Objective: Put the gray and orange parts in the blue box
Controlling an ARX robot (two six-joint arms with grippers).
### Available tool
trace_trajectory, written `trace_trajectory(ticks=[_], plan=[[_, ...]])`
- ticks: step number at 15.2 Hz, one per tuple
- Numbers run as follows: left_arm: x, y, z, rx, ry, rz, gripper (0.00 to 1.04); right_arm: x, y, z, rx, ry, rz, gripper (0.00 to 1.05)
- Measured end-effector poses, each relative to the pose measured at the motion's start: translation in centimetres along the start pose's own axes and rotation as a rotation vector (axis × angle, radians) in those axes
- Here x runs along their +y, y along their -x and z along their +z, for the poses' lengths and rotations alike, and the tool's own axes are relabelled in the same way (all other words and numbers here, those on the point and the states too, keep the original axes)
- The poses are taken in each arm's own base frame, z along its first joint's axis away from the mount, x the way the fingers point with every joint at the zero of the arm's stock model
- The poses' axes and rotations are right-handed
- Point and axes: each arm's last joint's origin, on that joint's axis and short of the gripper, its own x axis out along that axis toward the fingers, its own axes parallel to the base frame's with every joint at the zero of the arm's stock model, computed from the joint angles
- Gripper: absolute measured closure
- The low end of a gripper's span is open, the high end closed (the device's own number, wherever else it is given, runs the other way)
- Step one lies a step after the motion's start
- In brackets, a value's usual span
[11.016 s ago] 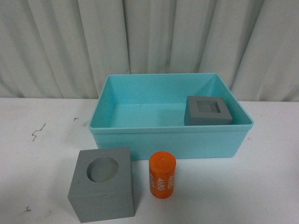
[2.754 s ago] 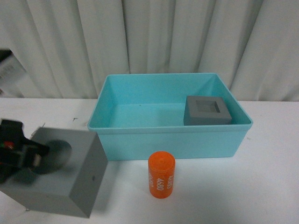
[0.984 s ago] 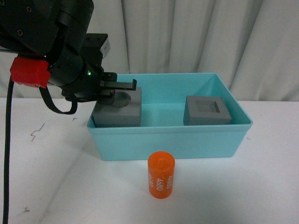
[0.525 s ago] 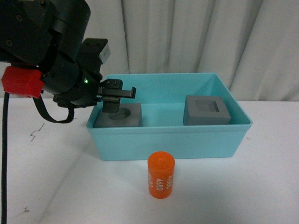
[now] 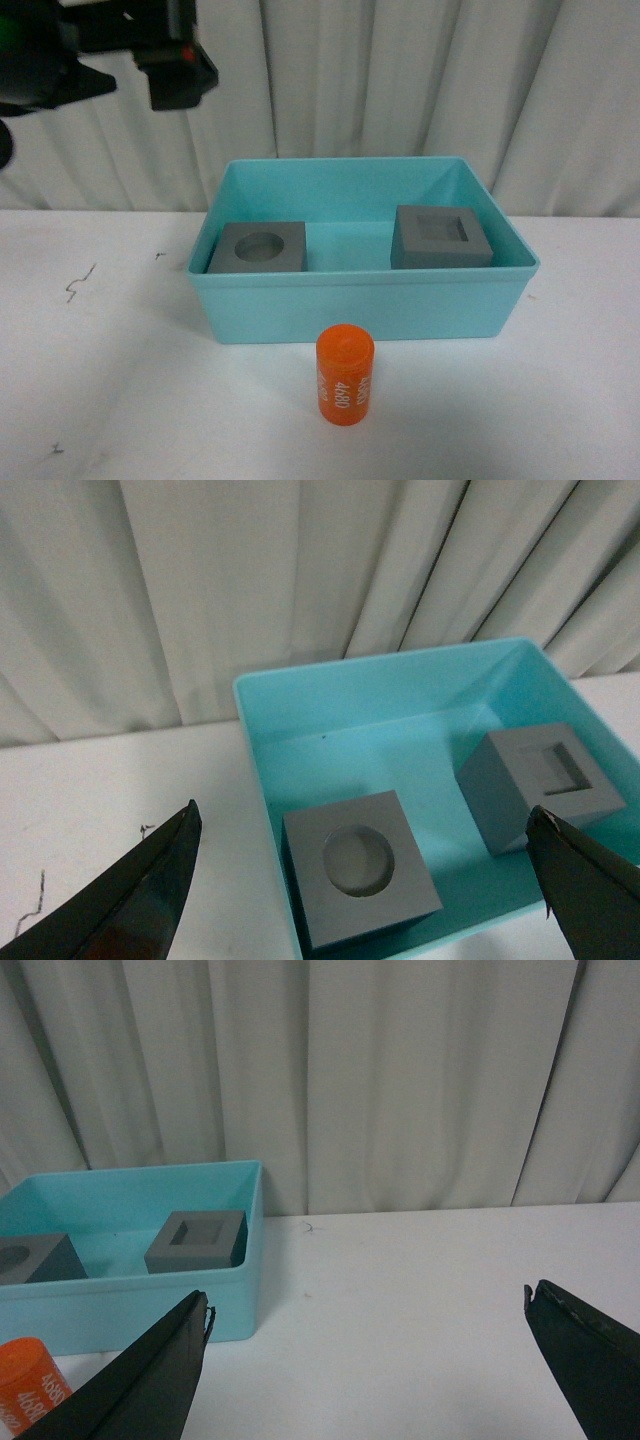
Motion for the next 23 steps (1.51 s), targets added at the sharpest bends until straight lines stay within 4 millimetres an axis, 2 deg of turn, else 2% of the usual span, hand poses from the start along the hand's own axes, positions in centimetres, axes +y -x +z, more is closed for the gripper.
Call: trace_trajectory(ticks=[1, 2, 3, 6, 9, 14, 20, 21, 23], plan=[[0.1, 1.6, 0.4, -0.100, -0.017, 0.031, 0.09, 0.0, 0.0, 0.0, 0.000, 0.000, 0.000, 0.06], [0.6, 3.6, 0.1, -0.284, -0.033, 0.163, 0.21, 0.0, 0.0, 0.0, 0.000, 0.000, 0.000, 0.06], [1.3, 5.2, -1.2, -0.357, -0.032, 0.231, 0.33, 0.0, 0.0, 0.0, 0.000, 0.000, 0.000, 0.06], [2.6, 7.8, -5.6, -0.337, -0.039, 0.258, 0.69, 0.0, 0.0, 0.0, 0.000, 0.000, 0.000, 0.06], [3.0, 10.3, -7.7, -0.356, -0.038, 0.257, 1.03, 0.0, 0.0, 0.0, 0.000, 0.000, 0.000, 0.06], [4.1, 13.3, -10.4, -0.349, -0.039, 0.271, 1.03, 0.0, 0.0, 0.0, 0.000, 0.000, 0.000, 0.06], [3.5, 15.0, -12.5, -0.370, -0.045, 0.256, 1.03, 0.0, 0.0, 0.0, 0.000, 0.000, 0.001, 0.06], [3.5, 15.1, -13.2, -0.324, -0.039, 0.257, 1.03, 0.0, 0.0, 0.0, 0.000, 0.000, 0.000, 0.06], [3.3, 15.8, -13.0, -0.359, -0.044, 0.255, 1.03, 0.0, 0.0, 0.0, 0.000, 0.000, 0.001, 0.06]])
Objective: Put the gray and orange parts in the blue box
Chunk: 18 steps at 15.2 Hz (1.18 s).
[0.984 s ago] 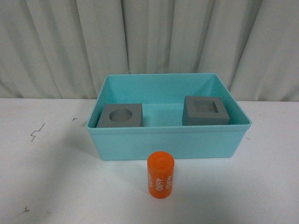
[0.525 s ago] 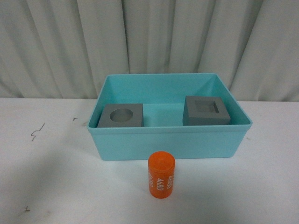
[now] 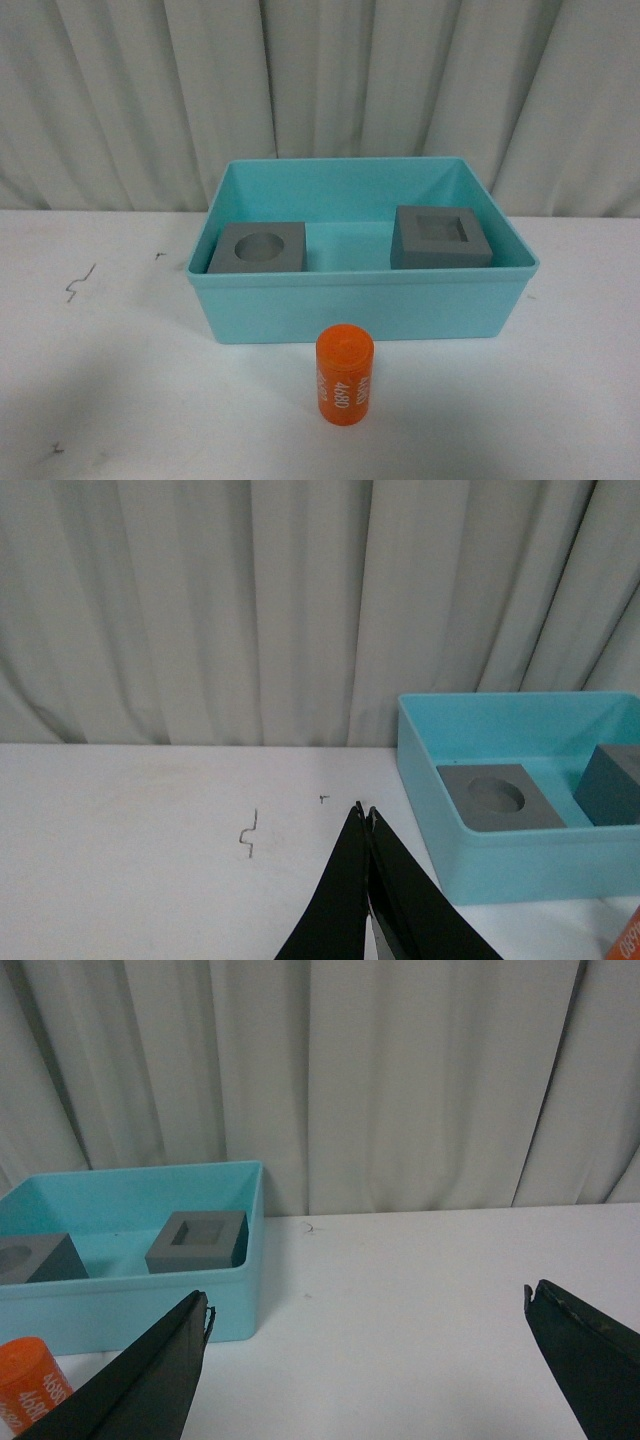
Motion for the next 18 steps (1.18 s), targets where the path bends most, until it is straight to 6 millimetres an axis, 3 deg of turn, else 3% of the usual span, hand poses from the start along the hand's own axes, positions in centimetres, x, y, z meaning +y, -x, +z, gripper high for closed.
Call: trace_trajectory(ticks=[18], plan=[[0.0, 3.4, -0.2, 0.008, 0.000, -0.001, 1.03, 0.0, 0.0, 0.0, 0.000, 0.000, 0.000, 0.06]])
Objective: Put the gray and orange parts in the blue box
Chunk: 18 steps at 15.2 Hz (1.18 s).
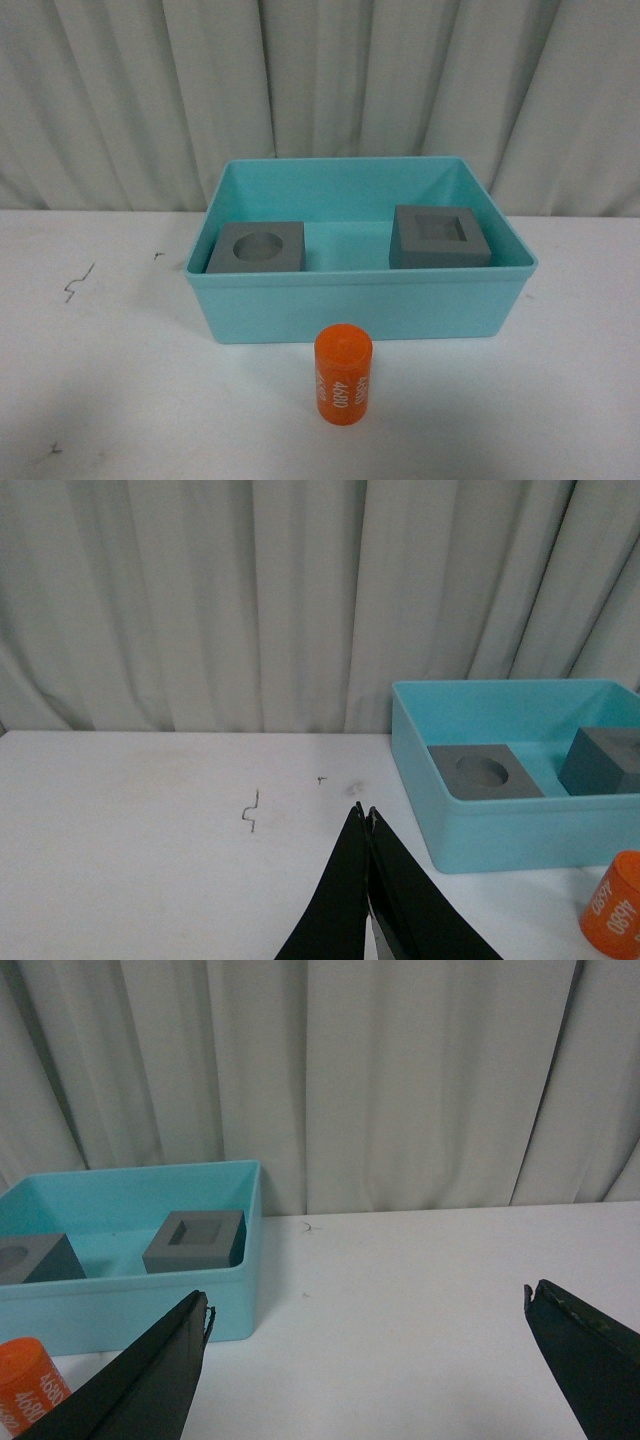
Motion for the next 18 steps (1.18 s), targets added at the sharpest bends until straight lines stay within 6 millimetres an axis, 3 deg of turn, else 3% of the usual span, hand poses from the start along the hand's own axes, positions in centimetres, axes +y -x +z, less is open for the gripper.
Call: trace_trajectory(ticks=[1, 9, 11, 12, 14, 16, 18], plan=[[0.0, 0.0, 0.0, -0.004, 0.000, 0.001, 1.03, 0.0, 0.0, 0.0, 0.000, 0.000, 0.000, 0.06], [0.0, 0.0, 0.0, -0.004, 0.000, 0.001, 0.07, 0.0, 0.0, 0.0, 0.000, 0.000, 0.000, 0.06], [0.0, 0.0, 0.0, -0.004, 0.000, 0.001, 0.07, 0.0, 0.0, 0.0, 0.003, 0.000, 0.002, 0.06], [0.0, 0.0, 0.0, -0.004, 0.000, 0.001, 0.07, 0.1, -0.2, -0.2, 0.082, -0.039, 0.112, 0.06], [0.0, 0.0, 0.0, -0.005, 0.000, 0.001, 0.07, 1.5, -2.1, 2.1, 0.066, -0.080, 0.262, 0.06], [0.0, 0.0, 0.0, -0.005, 0.000, 0.001, 0.07, 3.7, -7.2, 5.9, 0.064, -0.169, 0.337, 0.06], [0.0, 0.0, 0.0, -0.005, 0.000, 0.000, 0.07, 6.8, -12.9, 5.5, 0.292, -0.232, 0.378, 0.06]])
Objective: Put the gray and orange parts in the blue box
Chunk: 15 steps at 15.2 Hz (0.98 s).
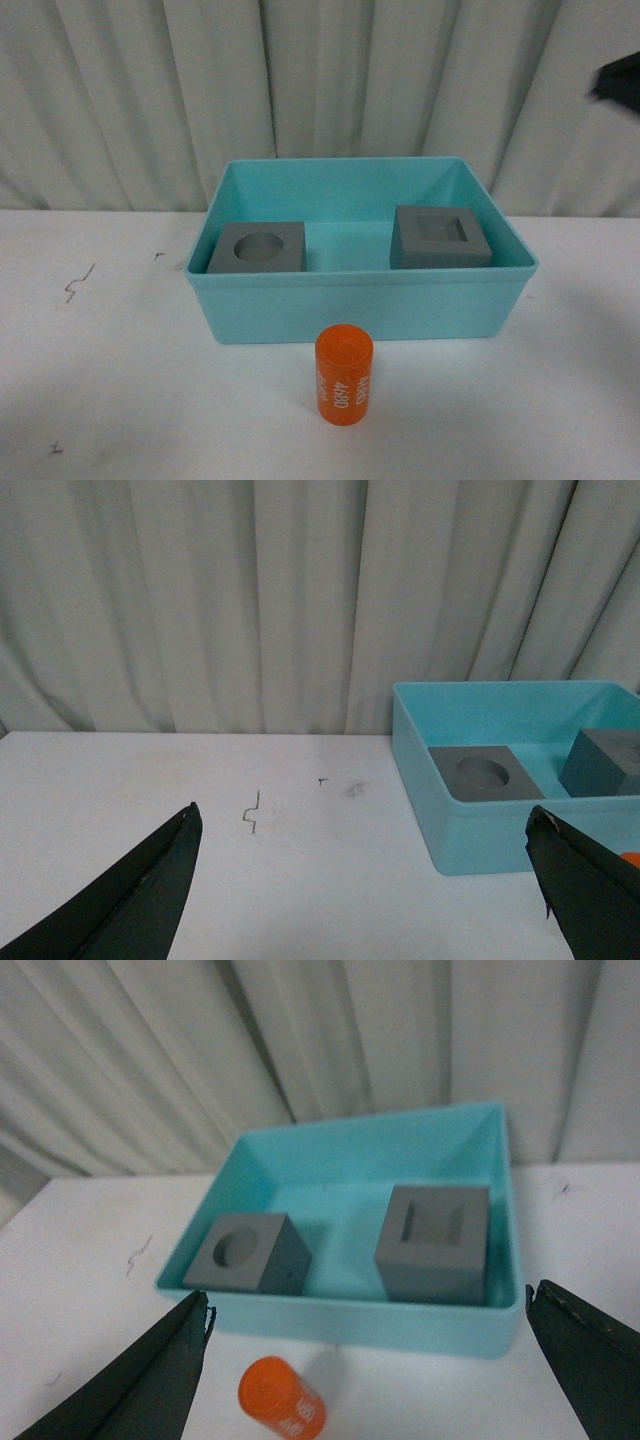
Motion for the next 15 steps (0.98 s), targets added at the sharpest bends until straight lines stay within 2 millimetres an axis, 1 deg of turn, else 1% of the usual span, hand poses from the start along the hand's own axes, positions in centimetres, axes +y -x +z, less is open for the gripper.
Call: trace_trajectory(ticks=[2, 4, 5, 7, 9, 12, 15], plan=[[0.0, 0.0, 0.0, 0.000, 0.000, 0.000, 0.07, 0.9, -5.3, -0.7, 0.234, -0.082, 0.019, 0.06], [0.0, 0.0, 0.0, 0.000, 0.000, 0.000, 0.07, 2.1, -9.1, -1.8, 0.431, -0.120, 0.036, 0.06], [0.0, 0.0, 0.0, 0.000, 0.000, 0.000, 0.07, 2.4, -9.8, -2.3, 0.473, -0.114, 0.032, 0.06], [0.0, 0.0, 0.0, 0.000, 0.000, 0.000, 0.07, 3.1, -11.2, -4.7, 0.592, -0.047, 0.016, 0.06], [0.0, 0.0, 0.0, 0.000, 0.000, 0.000, 0.07, 3.5, -12.1, -6.1, 0.653, 0.021, 0.010, 0.06], [0.0, 0.0, 0.0, 0.000, 0.000, 0.000, 0.07, 4.0, -13.3, -7.1, 0.698, 0.113, 0.023, 0.06], [0.0, 0.0, 0.0, 0.001, 0.000, 0.000, 0.07, 5.1, -14.5, -7.4, 0.725, 0.179, 0.082, 0.06]])
